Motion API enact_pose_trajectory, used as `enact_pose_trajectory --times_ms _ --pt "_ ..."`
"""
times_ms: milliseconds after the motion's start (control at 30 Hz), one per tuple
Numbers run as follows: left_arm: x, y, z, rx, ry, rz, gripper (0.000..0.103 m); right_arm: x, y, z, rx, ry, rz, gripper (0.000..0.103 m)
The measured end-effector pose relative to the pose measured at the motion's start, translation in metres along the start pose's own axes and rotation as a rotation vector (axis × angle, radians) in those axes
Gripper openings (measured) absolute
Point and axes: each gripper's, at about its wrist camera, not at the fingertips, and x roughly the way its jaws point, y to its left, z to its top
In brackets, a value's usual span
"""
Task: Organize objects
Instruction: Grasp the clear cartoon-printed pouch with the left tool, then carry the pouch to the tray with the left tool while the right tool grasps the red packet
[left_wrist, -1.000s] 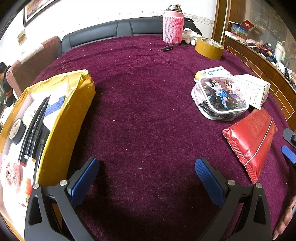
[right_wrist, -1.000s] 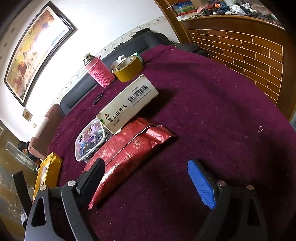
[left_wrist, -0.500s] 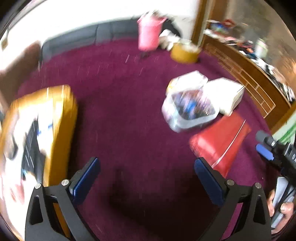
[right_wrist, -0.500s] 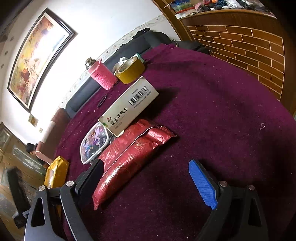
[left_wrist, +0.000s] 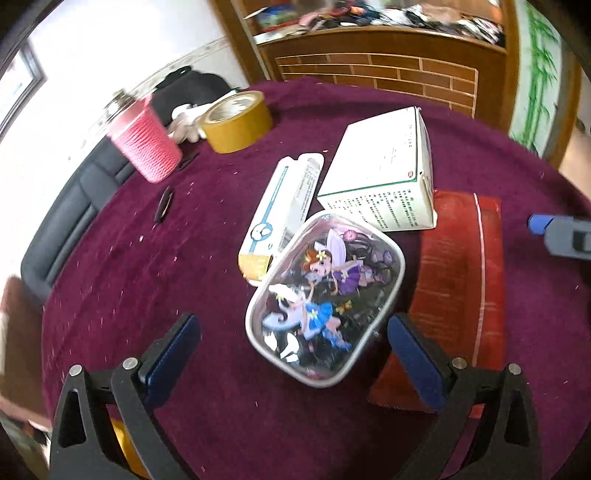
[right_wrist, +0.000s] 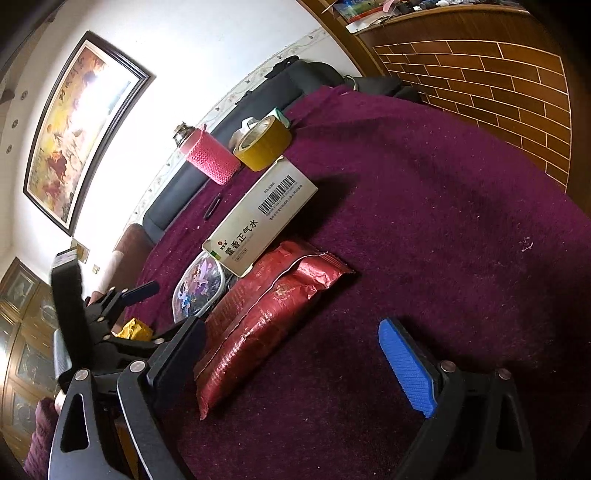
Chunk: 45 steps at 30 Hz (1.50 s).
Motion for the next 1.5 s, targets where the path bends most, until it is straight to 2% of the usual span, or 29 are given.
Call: enact_pose_trajectory --times_ms 33,133,233,333,467,567,600,767,1000,1200,1300,1400,1500 --pt "0.003 0.001 0.002 0.004 0.001 -0.026 0.098 0.000 0.000 0.000 0.002 0.000 0.002 0.097" --pt "0.014 0.009 0.011 -0.029 0.025 -0.123 0.083 -0.001 -0.001 0.000 0.010 -0.002 0.010 0.097" --pt "0.019 0.007 0.016 -0.043 0.032 -0.175 0.082 -0.001 -0.001 0.000 0.010 -0.002 0.013 0.098" --pt "0.022 0.002 0.019 -0.052 0.024 -0.178 0.082 0.000 0.000 -0.001 0.002 -0.002 0.008 0.099" --pt "0.036 -0.003 0.020 -0.093 0.037 -0.154 0.089 0.002 0.003 -0.002 -0.013 -0.001 -0.004 0.100" --pt "0.038 0.000 0.021 -0.141 0.032 -0.156 0.087 0.003 0.005 -0.002 -0.025 0.000 -0.013 0.100" --pt "0.037 0.000 0.021 -0.155 0.033 -0.143 0.084 0.003 0.006 -0.003 -0.030 0.000 -0.017 0.101" --pt "0.008 0.001 0.013 -0.206 -0.025 -0.141 0.082 0.003 0.006 -0.003 -0.038 0.001 -0.020 0.101" --pt "-0.078 0.003 -0.031 -0.302 -0.164 -0.124 0.083 0.005 0.008 -0.004 -0.057 0.002 -0.034 0.102" --pt "-0.151 0.013 -0.101 -0.453 -0.259 -0.078 0.083 0.006 0.012 -0.005 -0.074 0.003 -0.058 0.102" --pt "-0.174 0.021 -0.136 -0.539 -0.284 -0.073 0.083 0.007 0.015 -0.005 -0.090 0.012 -0.090 0.102" --pt "-0.186 0.033 -0.165 -0.614 -0.288 -0.084 0.083 0.007 0.024 -0.007 -0.095 0.037 -0.171 0.102" --pt "-0.199 0.041 -0.190 -0.649 -0.299 -0.050 0.083 0.009 0.027 -0.007 -0.014 0.085 -0.122 0.102"
